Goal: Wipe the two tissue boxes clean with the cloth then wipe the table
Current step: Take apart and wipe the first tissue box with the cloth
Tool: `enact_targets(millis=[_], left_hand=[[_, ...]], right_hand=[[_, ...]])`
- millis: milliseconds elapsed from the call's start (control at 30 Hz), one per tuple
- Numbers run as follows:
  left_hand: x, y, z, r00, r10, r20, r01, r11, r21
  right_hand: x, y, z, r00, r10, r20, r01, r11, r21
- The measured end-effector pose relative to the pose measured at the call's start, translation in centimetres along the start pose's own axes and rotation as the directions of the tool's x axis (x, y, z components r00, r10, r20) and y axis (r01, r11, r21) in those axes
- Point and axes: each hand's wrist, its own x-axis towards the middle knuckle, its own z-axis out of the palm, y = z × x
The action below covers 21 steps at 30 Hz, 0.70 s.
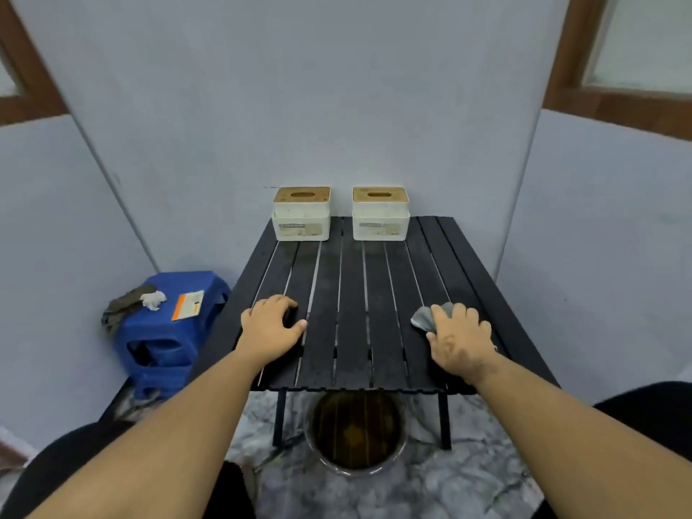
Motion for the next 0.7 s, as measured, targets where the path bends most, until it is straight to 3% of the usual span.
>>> enact_targets(millis=[200, 333, 400, 500, 700], left_hand=[[0.9, 0.2, 0.3, 0.999, -0.035, 0.002, 0.034, 0.999, 0.026], [3.6, 1.4, -0.7, 0.992, -0.128, -0.021, 0.128, 0.992, 0.008], [5.4, 2.3, -0.9, 0.989, -0.137, -0.056, 0.128, 0.982, -0.142], [8.9, 4.3, -1.1, 0.999, -0.017, -0.045, 0.001, 0.948, -0.319], [19.7, 9.0, -0.4, 0.996, 0.090, 0.018, -0.077, 0.927, -0.368]], right_hand=[[1.1, 0.5, 1.7, 0.991, 0.048, -0.122, -0.038, 0.996, 0.082], [4.8, 0.8, 1.0, 0.989, 0.121, -0.084, -0.095, 0.959, 0.266], [8.0, 1.1, 0.2, 0.986, 0.160, -0.047, -0.126, 0.901, 0.415], [13.9, 1.7, -0.2, 0.984, 0.177, -0.019, -0.126, 0.772, 0.624], [25.6, 2.0, -1.4, 0.975, 0.188, -0.118, -0.001, 0.536, 0.844]])
